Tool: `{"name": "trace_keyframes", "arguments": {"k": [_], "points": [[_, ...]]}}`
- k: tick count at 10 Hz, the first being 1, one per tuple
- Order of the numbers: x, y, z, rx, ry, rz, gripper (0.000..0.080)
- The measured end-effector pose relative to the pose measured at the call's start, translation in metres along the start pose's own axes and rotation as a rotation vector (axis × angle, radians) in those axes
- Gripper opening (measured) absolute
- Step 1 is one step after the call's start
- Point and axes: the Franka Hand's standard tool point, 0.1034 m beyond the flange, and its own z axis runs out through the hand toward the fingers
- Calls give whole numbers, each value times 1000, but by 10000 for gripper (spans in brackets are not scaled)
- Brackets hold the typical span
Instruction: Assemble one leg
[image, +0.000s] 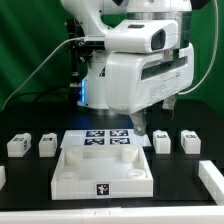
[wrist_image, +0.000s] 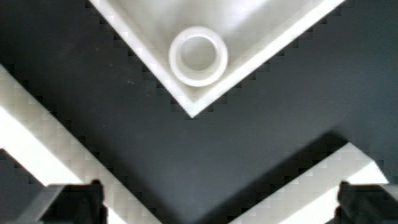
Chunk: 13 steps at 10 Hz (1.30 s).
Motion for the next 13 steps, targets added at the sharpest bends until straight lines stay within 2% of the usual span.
{"name": "trace_keyframes", "arguments": {"k": [6,7,8,9,11,12,13], "points": [[0,0,0,0,-1,-41,650],[-4,-5,2,2,-2,-58,650],[-14,-13,6,11,-12,-165,650],[-23,-16,9,7,-9,-322,650],[-30,-14,11,-86,31,-633,650],[-33,-16,13,-71,22,-639,650],[-33,-15,13,-72,22,-642,650]]}}
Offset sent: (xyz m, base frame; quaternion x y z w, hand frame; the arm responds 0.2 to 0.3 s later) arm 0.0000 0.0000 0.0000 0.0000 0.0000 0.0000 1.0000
